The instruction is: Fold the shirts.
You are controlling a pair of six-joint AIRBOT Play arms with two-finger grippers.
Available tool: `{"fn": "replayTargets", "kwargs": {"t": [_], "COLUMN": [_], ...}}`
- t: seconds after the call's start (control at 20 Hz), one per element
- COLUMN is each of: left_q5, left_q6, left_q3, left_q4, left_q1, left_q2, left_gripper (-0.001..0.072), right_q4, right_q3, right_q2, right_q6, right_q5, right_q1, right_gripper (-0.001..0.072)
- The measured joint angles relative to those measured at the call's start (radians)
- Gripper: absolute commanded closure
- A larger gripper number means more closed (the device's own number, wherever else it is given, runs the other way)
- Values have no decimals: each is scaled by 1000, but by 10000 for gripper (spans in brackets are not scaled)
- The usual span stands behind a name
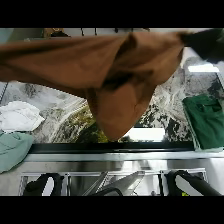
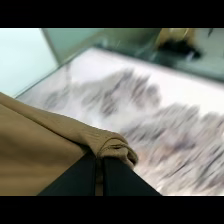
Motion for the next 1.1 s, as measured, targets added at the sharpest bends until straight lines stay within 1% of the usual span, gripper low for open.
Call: {"fn": "replayTargets", "kwargs": {"t": [0.15,0.25,0.4,0.5,0.55,0.6,0.65,0.7,0.75,0.85,0.95,1.1], "left_q5": [64,148,322,427,458,482,498,496,483,440,381,322], "left_q6": [38,64,99,116,126,138,148,158,167,178,193,204], "left_q3": [-305,-519,-786,-889,-918,-934,-935,-927,-908,-853,-790,-710], "left_q4": [-58,-78,-95,-95,-100,-101,-101,-101,-102,-102,-102,-103], "left_q1": [-103,-204,-345,-398,-412,-419,-416,-408,-394,-356,-319,-270], "left_q2": [3,-25,-121,-202,-243,-286,-329,-368,-406,-469,-509,-536], "left_gripper": [693,693,693,693,693,693,693,693,693,693,693,693], "right_q4": [86,111,131,142,146,150,150,149,148,140,130,82], "right_q3": [-195,-355,-563,-644,-667,-681,-690,-692,-686,-663,-645,-638], "right_q2": [-93,-160,-264,-342,-376,-402,-423,-438,-445,-443,-415,-353], "right_q6": [-37,-77,-152,-192,-209,-223,-233,-242,-248,-255,-246,-200], "right_q5": [84,82,2,-82,-119,-156,-188,-214,-224,-223,-185,-106], "right_q1": [66,132,211,230,233,233,225,210,190,129,53,-34], "right_gripper": [688,688,688,687,658,468,294,221,204,205,206,206]}}
